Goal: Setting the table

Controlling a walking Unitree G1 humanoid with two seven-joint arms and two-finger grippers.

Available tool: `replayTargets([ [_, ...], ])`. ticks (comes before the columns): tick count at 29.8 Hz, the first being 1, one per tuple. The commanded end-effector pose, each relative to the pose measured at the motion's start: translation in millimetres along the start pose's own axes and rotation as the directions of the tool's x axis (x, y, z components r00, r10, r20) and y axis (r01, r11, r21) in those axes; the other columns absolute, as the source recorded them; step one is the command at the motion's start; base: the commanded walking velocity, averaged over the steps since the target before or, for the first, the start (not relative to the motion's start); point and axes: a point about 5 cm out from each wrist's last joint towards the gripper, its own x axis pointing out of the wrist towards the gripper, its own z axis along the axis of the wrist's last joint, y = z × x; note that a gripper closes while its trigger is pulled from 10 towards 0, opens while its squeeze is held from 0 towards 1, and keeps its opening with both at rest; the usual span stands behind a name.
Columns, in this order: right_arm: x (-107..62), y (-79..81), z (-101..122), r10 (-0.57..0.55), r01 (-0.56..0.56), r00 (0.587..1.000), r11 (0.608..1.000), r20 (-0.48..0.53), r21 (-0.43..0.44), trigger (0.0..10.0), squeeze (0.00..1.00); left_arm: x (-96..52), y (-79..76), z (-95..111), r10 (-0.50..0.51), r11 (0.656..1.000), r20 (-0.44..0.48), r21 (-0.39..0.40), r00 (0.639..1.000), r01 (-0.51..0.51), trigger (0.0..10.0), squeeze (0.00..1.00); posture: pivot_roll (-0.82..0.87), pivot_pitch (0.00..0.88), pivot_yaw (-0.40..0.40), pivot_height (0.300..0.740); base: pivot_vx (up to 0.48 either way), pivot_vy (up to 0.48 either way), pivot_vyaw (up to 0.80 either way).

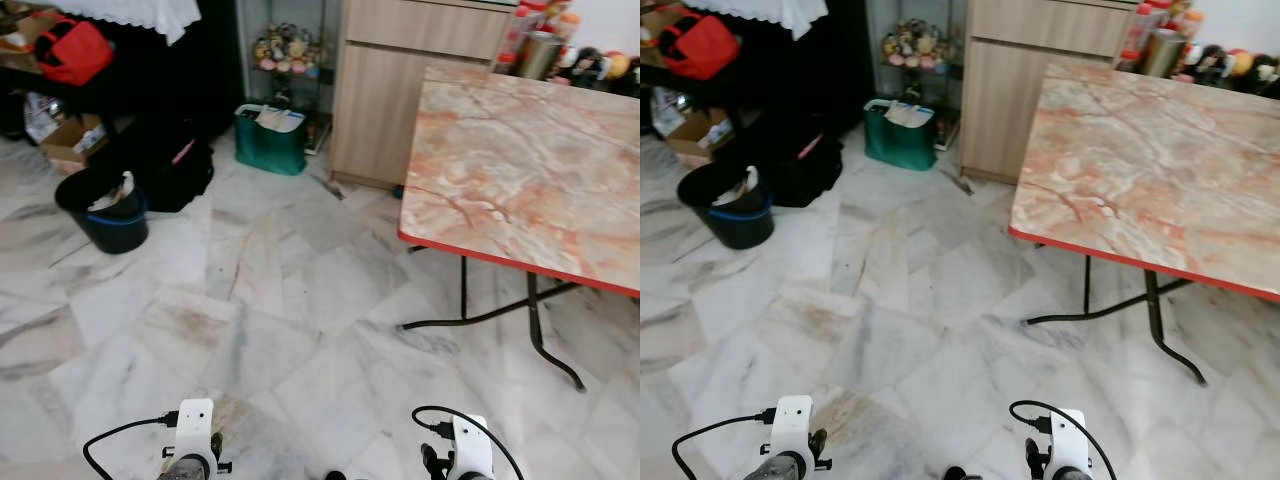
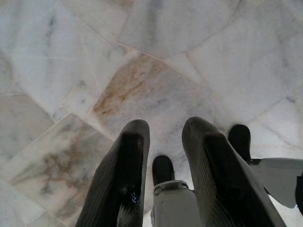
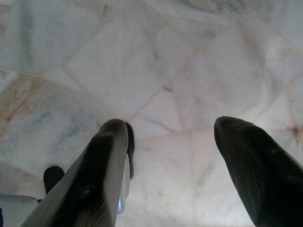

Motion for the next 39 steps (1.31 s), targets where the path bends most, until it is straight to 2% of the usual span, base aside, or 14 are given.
replayTargets([
  [1,-0.8,-1.0,-3,-0.009,0.009,1.0,1.0,0.0,0.016,10.0,0.0,-1.9,0.6,-8,0.007,1.0,-0.028,0.006,1.0,-0.006,10.0,0.0,-0.01,0.11,-0.05,0.74,0.0,0.0,0.0],
  [9,-1.3,1.4,-7,-0.035,0.035,0.999,0.999,-0.01,0.013,10.0,0.0,-2.2,17.5,-7,0.072,0.997,-0.025,-0.01,0.997,-0.073,10.0,0.0,-0.01,0.068,-0.019,0.74,0.0,-0.15,0.0],
  [18,-1.2,3.0,-8,-0.074,0.074,0.997,0.997,-0.009,0.004,10.0,0.0,-1.7,27.5,-2,0.092,0.996,-0.012,0.006,0.996,-0.092,10.0,0.0,-0.01,0.028,0.0,0.74,0.0,-0.216,0.0],
  [20,-1.3,3.4,-9,-0.086,0.086,0.996,0.996,-0.017,0.02,10.0,0.0,-1.9,29.8,-1,0.103,0.994,-0.006,0.023,0.995,-0.103,10.0,0.0,-0.01,0.02,0.004,0.74,0.0,-0.251,-0.45],
  [23,-1.4,4.7,-10,-0.086,0.086,0.996,0.996,-0.014,0.019,10.0,0.0,-1.9,32.8,0,0.12,0.993,-0.002,0.007,0.993,-0.12,10.0,0.0,-0.01,0.007,0.008,0.74,0.0,-0.262,-0.75],
  [29,-1.7,4.4,-10,-0.094,0.094,0.996,0.995,-0.008,0.019,10.0,0.0,-1.3,30.9,2,0.115,0.993,0.002,0.007,0.993,-0.115,10.0,0.0,0.0,0.004,0.006,0.74,0.0,-0.263,0.0],
  [35,1.8,-3.2,11,-0.106,0.105,0.994,0.994,0.041,0.018,10.0,0.0,0.2,28.1,6,0.113,0.994,0.012,-0.004,0.994,-0.113,10.0,0.0,0.0,0.042,0.0,0.74,0.0,-0.264,0.0],
  [39,0.7,-7.4,6,-0.115,0.115,0.993,0.993,0.013,0.027,10.0,0.0,0.6,27.4,7,0.11,0.994,0.012,-0.006,0.994,-0.11,10.0,0.0,0.0,0.066,-0.005,0.74,0.0,-0.265,0.0],
])
